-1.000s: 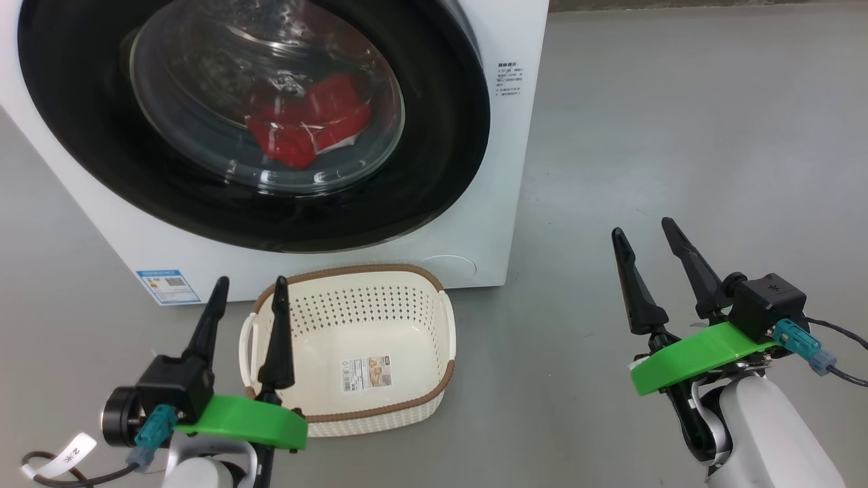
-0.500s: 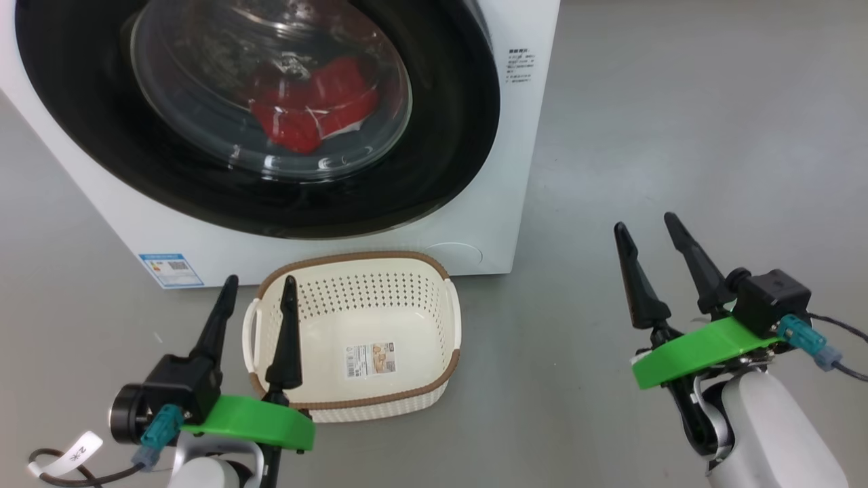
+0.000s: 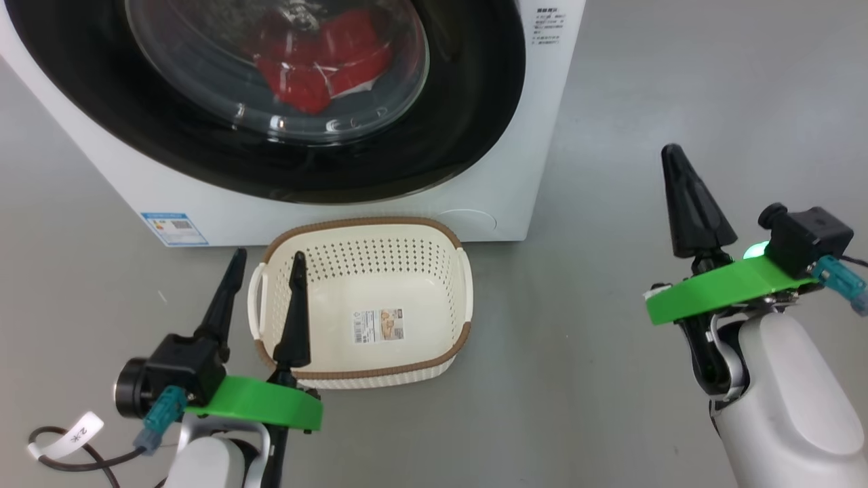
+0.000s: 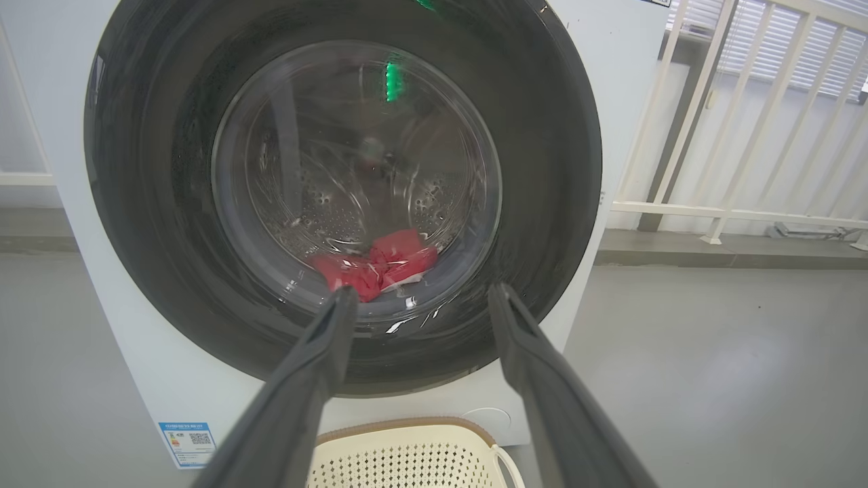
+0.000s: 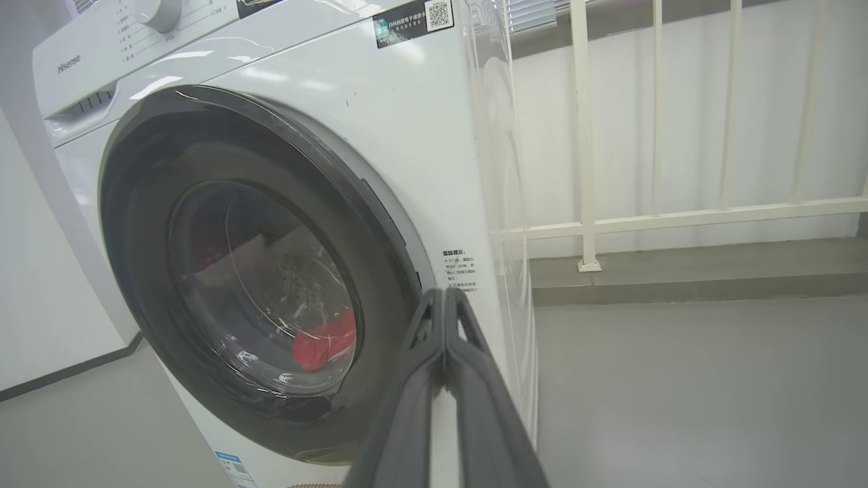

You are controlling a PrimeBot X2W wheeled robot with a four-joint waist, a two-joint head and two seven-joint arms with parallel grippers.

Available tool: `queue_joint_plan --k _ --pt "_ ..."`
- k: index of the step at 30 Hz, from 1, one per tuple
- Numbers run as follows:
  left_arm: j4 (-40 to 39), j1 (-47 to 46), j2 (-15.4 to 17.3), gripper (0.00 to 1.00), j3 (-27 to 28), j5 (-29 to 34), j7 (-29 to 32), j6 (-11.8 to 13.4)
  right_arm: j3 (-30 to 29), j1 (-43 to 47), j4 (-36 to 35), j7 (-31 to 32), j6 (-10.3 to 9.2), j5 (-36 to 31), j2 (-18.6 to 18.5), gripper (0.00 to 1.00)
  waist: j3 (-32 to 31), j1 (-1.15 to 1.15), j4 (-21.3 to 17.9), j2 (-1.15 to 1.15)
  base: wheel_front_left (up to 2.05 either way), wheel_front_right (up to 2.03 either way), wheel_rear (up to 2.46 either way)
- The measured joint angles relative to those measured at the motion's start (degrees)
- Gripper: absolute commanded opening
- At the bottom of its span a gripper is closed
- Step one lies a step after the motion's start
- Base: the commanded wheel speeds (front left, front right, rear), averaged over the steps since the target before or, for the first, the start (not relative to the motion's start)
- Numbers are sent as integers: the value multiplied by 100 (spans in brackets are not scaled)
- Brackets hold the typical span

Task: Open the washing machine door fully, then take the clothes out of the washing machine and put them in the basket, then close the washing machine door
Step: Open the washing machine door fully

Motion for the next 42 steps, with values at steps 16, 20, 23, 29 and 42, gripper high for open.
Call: queue_joint_plan --k 16,20,23,29,42 --pt "-219 -330 1 100 -182 -174 -24 -51 43 -1329 1016 27 0 2420 -20 0 655 0 196 0 0 0 0" --pt "-248 -441 0 100 -188 -186 -25 -51 52 -1770 1211 240 0 2997 -26 0 848 0 247 0 0 0 0" --pt "-267 -517 0 100 -201 -227 -25 -56 48 -2052 1304 464 0 3330 -36 0 988 0 285 0 0 0 0" --pt "-323 -580 -1 100 -233 -263 -26 -57 21 -2438 1414 845 -1 3708 -53 0 1199 0 358 0 0 0 0" --pt "-324 -798 -3 100 -331 -336 -35 -101 -213 -3394 1903 2117 -1 4584 -223 0 1619 0 597 0 0 0 0"
